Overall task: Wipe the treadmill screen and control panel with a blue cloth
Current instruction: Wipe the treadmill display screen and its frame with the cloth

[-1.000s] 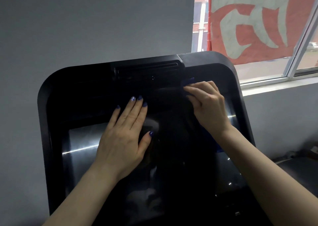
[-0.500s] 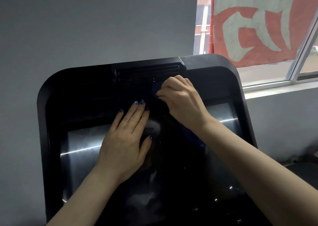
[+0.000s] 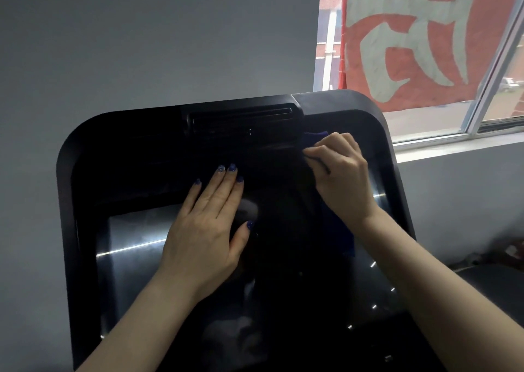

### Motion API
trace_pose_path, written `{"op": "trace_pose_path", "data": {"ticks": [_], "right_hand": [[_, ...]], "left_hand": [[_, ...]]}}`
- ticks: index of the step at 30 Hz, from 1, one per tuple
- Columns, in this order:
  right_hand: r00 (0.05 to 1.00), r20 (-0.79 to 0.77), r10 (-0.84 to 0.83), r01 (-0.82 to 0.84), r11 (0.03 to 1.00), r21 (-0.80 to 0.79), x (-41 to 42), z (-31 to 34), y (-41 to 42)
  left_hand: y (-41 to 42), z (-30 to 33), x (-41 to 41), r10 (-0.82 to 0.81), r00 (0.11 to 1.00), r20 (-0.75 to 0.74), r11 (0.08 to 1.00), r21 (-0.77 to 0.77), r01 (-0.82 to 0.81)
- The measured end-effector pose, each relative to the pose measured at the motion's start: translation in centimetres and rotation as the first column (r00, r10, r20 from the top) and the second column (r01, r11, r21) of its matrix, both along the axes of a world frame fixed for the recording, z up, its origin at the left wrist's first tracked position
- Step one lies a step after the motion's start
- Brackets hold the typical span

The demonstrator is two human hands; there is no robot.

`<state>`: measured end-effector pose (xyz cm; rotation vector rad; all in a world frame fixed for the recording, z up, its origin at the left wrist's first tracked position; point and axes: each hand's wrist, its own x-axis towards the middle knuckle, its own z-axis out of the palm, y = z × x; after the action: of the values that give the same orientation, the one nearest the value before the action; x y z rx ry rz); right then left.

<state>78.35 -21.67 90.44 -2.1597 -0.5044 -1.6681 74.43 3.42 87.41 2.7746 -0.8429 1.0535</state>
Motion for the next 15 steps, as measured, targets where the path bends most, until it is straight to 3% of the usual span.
{"op": "trace_pose_path", "data": {"ticks": [2,7,15], "right_hand": [[0.999,-0.015,-0.036,0.036,0.999,-0.013,-0.4,0.2,-2.1],[0.995,-0.019,-0.099,0.100,0.987,0.127,0.1,0.6,-2.4],[0.987,-0.151,-0.047,0.046,0.999,-0.010,-1.2,0.0,-5.6]], "left_hand": [[-0.3,0.1,-0.2,0.001,1.000,-0.003,1.000,-0.028,-0.001],[-1.4,0.2,-0.2,-0.006,1.000,0.007,0.999,-0.035,0.006],[-1.7,0.1,0.3,-0.033,0.999,0.007,0.998,-0.060,0.033]]}}
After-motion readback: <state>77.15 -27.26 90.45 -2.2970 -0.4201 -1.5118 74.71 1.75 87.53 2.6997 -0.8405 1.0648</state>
